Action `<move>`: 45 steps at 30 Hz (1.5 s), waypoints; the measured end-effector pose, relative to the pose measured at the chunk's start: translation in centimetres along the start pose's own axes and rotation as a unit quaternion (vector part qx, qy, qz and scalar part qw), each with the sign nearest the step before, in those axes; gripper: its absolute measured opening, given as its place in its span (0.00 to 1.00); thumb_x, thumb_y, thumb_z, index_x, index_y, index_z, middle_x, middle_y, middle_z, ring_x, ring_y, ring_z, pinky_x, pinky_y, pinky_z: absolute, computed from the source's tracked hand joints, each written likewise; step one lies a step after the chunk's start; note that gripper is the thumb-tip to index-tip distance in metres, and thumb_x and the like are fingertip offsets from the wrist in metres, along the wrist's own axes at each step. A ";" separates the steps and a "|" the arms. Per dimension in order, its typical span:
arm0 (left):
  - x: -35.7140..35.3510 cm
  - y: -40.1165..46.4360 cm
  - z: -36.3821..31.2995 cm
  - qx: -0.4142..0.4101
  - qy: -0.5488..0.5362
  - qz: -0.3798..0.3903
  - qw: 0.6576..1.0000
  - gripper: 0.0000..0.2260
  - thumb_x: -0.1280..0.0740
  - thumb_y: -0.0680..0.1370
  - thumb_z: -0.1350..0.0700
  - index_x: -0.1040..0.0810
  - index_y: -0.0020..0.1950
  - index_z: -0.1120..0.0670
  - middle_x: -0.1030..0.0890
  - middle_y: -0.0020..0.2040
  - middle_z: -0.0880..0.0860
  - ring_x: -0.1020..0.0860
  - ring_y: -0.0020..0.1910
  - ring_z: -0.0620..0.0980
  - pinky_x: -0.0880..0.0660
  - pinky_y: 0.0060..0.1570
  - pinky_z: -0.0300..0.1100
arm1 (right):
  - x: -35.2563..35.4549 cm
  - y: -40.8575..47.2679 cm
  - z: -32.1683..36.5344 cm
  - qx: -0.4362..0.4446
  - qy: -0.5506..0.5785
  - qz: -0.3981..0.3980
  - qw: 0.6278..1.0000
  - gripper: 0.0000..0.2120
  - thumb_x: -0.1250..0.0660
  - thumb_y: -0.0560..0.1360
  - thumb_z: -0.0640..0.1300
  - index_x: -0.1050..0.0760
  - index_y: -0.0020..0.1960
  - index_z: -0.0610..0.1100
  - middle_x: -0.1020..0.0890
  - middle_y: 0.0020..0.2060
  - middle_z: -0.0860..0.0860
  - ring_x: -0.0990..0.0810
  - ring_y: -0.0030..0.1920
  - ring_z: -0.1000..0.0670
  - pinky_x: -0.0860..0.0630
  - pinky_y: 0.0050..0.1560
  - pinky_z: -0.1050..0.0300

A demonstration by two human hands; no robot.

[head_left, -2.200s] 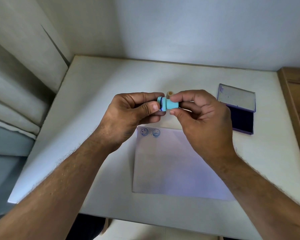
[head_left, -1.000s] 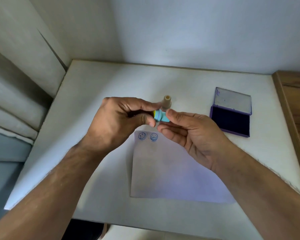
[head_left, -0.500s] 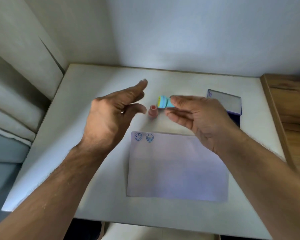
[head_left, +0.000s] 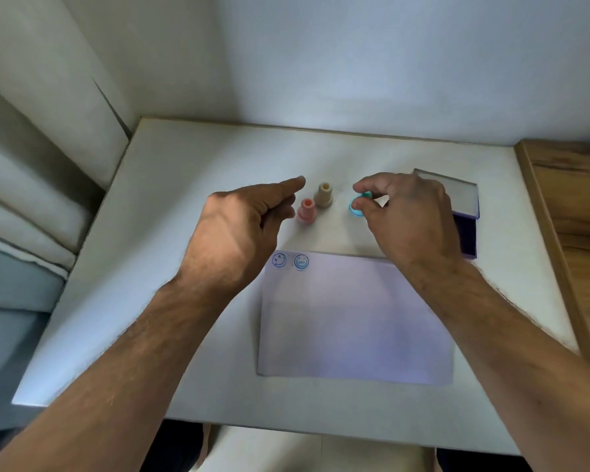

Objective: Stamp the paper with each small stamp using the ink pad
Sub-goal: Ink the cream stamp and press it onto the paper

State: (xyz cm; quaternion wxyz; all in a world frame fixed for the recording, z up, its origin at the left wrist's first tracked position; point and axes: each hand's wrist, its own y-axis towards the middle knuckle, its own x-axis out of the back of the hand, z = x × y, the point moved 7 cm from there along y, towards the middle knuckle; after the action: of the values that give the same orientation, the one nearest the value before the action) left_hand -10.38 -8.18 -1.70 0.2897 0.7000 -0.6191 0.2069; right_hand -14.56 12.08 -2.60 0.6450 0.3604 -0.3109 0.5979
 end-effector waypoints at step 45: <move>0.2 -0.2 -2.8 -0.097 -0.129 -0.011 0.987 0.15 0.24 0.73 0.61 0.18 0.59 0.54 0.18 0.50 0.44 0.18 0.50 0.39 0.22 0.48 0.31 | -3.5 -1.8 2.7 -0.187 0.578 0.209 0.766 0.08 0.36 0.78 0.39 0.21 0.50 0.34 0.17 0.35 0.42 0.22 0.31 0.49 0.22 0.33 0.57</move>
State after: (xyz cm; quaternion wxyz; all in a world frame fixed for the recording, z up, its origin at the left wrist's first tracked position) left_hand -10.00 -6.51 0.48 0.2760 0.6963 -0.6606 0.0505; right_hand -12.99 7.85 -4.20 0.6162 -0.2552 -0.0532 0.7432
